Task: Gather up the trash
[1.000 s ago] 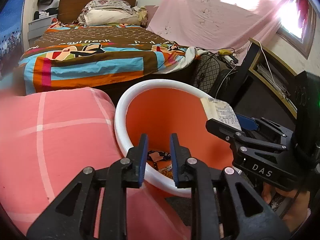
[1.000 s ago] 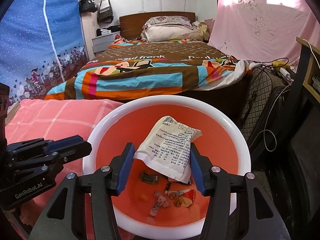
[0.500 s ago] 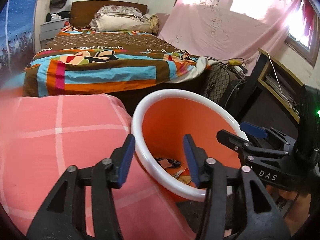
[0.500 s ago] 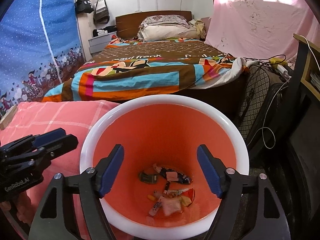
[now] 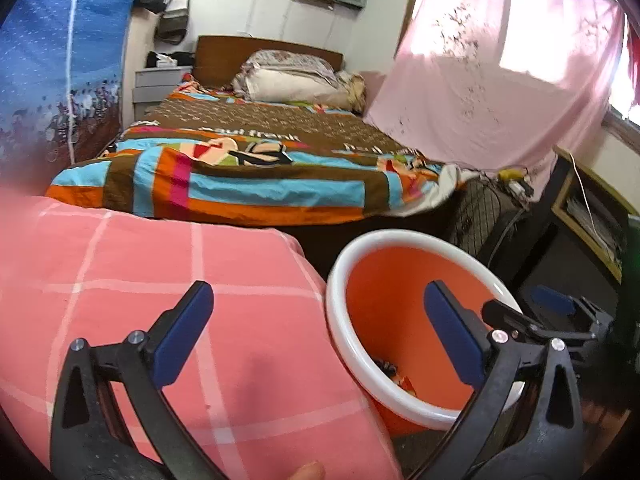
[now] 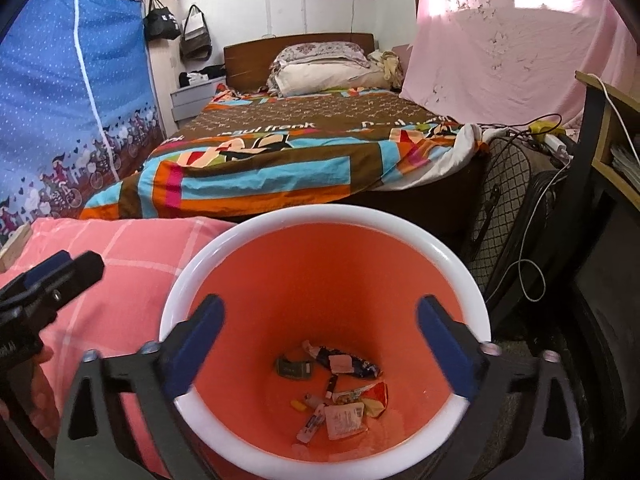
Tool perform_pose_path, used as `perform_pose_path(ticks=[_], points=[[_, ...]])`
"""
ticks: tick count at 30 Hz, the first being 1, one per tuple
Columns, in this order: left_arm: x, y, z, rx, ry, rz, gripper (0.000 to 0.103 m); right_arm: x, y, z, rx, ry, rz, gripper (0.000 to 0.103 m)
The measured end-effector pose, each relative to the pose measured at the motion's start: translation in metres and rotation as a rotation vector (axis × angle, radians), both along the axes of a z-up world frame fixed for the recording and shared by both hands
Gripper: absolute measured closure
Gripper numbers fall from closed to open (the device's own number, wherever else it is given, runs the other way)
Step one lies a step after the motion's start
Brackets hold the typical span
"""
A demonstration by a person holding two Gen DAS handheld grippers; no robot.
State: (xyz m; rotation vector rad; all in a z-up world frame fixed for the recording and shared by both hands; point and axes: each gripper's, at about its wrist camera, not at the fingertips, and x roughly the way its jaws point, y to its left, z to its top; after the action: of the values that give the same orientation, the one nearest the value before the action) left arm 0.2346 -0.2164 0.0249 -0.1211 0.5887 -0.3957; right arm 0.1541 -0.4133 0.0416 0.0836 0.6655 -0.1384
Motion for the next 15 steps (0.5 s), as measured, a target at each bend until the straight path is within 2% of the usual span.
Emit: perform_pose_path(ticks=[10,15], points=[[-0.006,0.012,0.011,0.009,-0.078,0.064,0.002,-0.005,0.001,0.012,0.012,-0.076,-0.010,0.000],[-0.008,0.018,0.014,0.025,-0.089,0.081,0.002,-0.006,0.004,0.014,0.017,-0.095,-0.003,0.000]])
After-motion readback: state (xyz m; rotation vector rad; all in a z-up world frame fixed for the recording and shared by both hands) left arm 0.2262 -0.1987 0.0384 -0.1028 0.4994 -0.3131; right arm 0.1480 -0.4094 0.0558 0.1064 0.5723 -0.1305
